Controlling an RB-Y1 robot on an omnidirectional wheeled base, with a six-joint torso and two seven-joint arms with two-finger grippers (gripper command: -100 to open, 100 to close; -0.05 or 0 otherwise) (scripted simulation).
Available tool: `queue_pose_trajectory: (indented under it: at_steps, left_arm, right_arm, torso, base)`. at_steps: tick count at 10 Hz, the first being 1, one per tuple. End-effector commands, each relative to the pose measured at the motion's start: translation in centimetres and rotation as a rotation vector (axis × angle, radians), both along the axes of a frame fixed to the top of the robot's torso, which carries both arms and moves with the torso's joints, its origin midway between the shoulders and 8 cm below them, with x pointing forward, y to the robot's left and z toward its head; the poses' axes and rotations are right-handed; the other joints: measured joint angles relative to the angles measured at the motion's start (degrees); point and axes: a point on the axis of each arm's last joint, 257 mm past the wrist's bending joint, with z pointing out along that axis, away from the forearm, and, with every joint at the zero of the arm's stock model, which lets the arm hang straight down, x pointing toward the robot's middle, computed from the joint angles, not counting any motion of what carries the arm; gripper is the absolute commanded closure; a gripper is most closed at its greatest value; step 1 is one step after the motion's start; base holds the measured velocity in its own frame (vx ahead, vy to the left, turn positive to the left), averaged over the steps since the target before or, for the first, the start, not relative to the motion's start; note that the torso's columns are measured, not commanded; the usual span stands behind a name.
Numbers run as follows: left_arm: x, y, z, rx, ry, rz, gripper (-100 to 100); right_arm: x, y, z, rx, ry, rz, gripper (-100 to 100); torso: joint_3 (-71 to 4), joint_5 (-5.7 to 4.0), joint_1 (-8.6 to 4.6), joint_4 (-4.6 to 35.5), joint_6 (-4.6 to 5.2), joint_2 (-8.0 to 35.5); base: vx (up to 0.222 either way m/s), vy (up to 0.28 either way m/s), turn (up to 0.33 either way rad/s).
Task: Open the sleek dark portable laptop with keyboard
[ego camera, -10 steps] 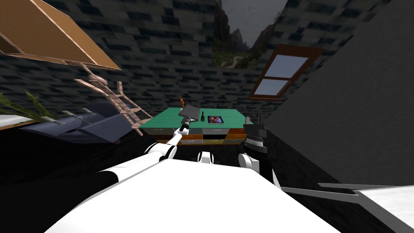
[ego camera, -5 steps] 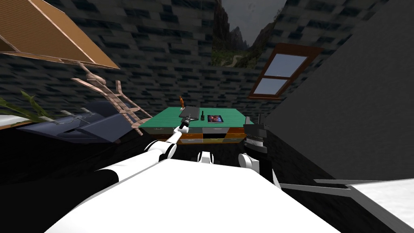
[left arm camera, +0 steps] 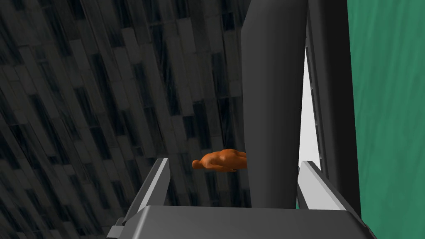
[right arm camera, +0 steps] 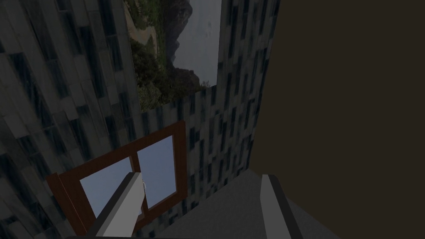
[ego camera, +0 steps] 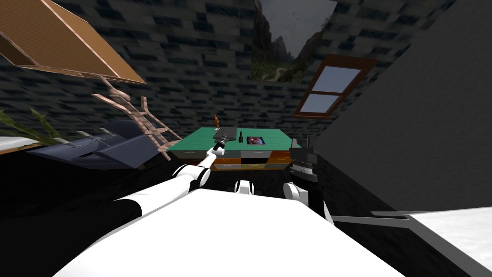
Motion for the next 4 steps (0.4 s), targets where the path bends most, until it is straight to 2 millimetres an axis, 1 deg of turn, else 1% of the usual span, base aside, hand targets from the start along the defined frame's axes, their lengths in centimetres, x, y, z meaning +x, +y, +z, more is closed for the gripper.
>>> queue_pose_trajectory:
  at_steps: [1,4]
  left_arm:
    - [-0.04,0.01,-0.14,0.000,0.003,0.000,0]
    - [-0.19,0.01,-0.66,-0.003,0.013,0.001,0]
  right_arm:
    - [0.00,0.00,0.00,0.000,0.000,0.000,0]
    - [0.00,0.00,0.00,0.000,0.000,0.000,0]
  torso:
    - [0.04,-0.01,-0.01,0.03,0.00,0.06]
    - [0.13,-0.04,-0.06,0.10,-0.01,0.20]
  base:
    - [0.000,0.000,0.000]
    - [0.000,0.000,0.000]
